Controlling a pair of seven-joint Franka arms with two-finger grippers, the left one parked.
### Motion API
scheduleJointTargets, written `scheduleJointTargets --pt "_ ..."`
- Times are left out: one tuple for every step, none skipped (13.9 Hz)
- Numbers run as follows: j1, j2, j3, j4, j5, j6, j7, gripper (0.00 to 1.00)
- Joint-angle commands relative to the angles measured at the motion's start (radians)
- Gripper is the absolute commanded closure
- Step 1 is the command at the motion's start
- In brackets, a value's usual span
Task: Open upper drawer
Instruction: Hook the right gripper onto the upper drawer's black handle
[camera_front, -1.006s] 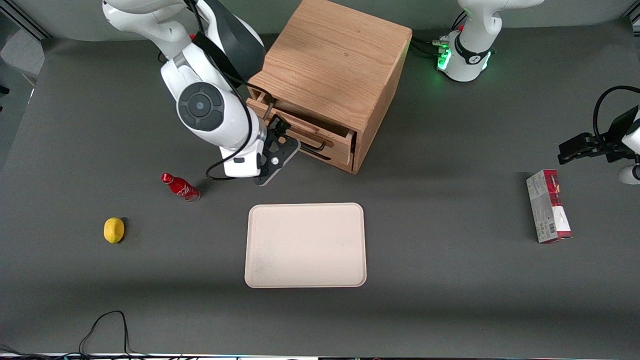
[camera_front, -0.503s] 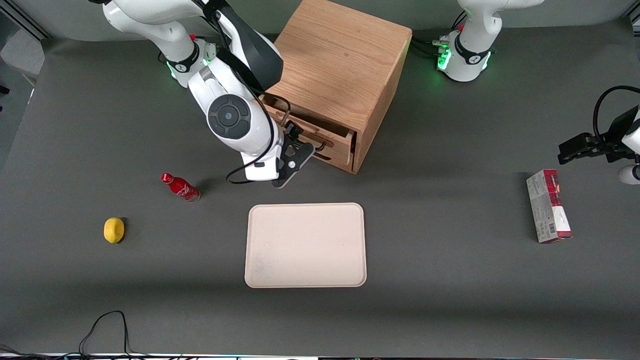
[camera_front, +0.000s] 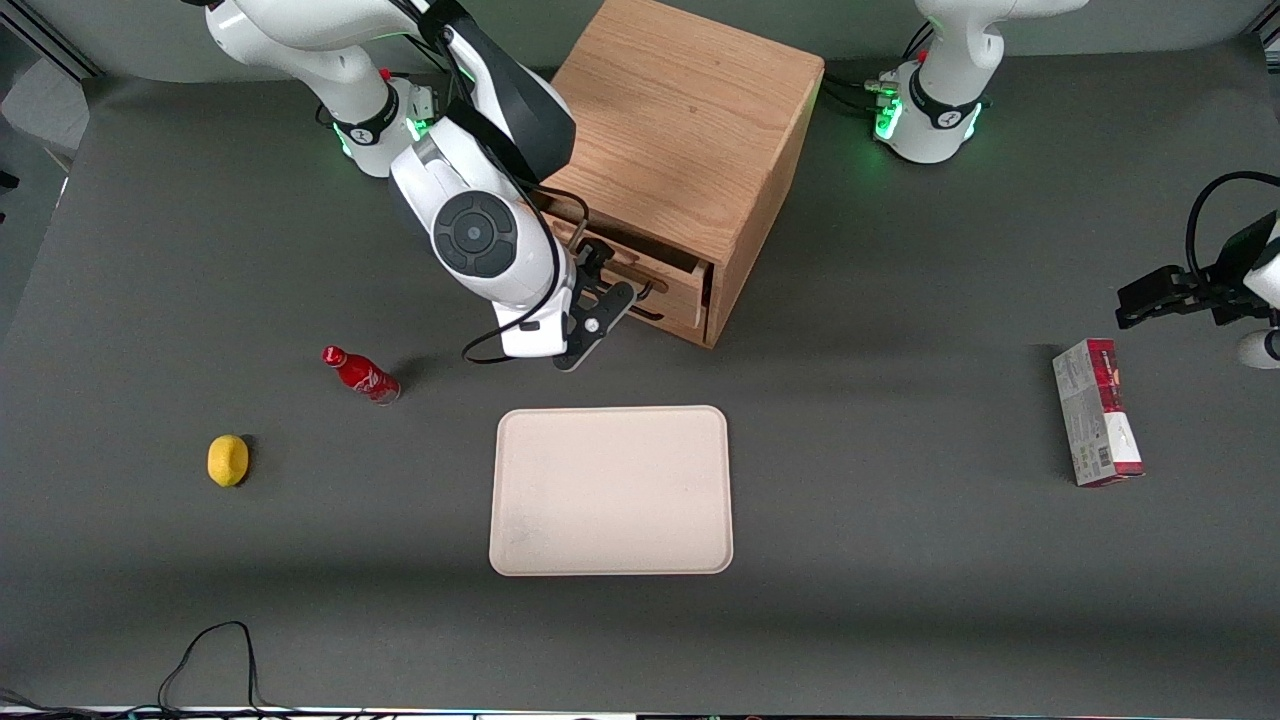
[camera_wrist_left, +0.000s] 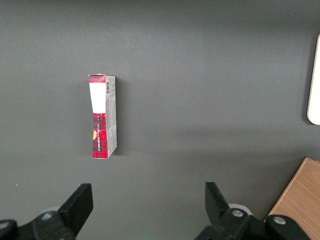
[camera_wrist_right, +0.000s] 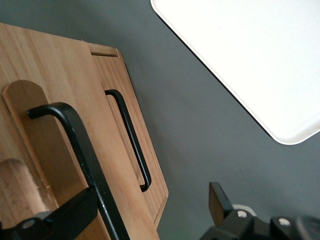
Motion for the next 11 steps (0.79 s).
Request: scheduleJointTargets --pt "0.009 -0.044 -0.009 -0.045 0.01 0.008 -0.055 0.0" --pt "0.008 -0.045 -0.011 -0.039 0.012 -0.006 -0.057 0.0" --pt "0.006 -0.048 -0.014 -0.036 0.012 -0.023 -0.057 0.0" --pt "0.006 -0.05 -0.017 -0.036 0.012 -0.031 -0.057 0.0" --pt "0.005 -0.056 -0.018 -0.036 0.014 -0.037 -0.057 0.0" --pt "0.004 -0.056 -0.018 -0.036 0.014 -0.043 -0.059 0.0" --pt "0.004 -0.057 -0.018 -0.035 0.015 -0.047 -0.06 0.0" --pt "0.006 -0.057 -0.018 -0.03 0.015 -0.051 -0.06 0.0" --pt "0.006 -0.057 -0.018 -0.032 0.015 -0.051 -0.059 0.0" --pt "0.008 -0.057 -0.015 -0.033 0.017 -0.051 -0.059 0.0" --pt "0.008 -0.056 -0.014 -0.036 0.017 -0.049 -0.059 0.0"
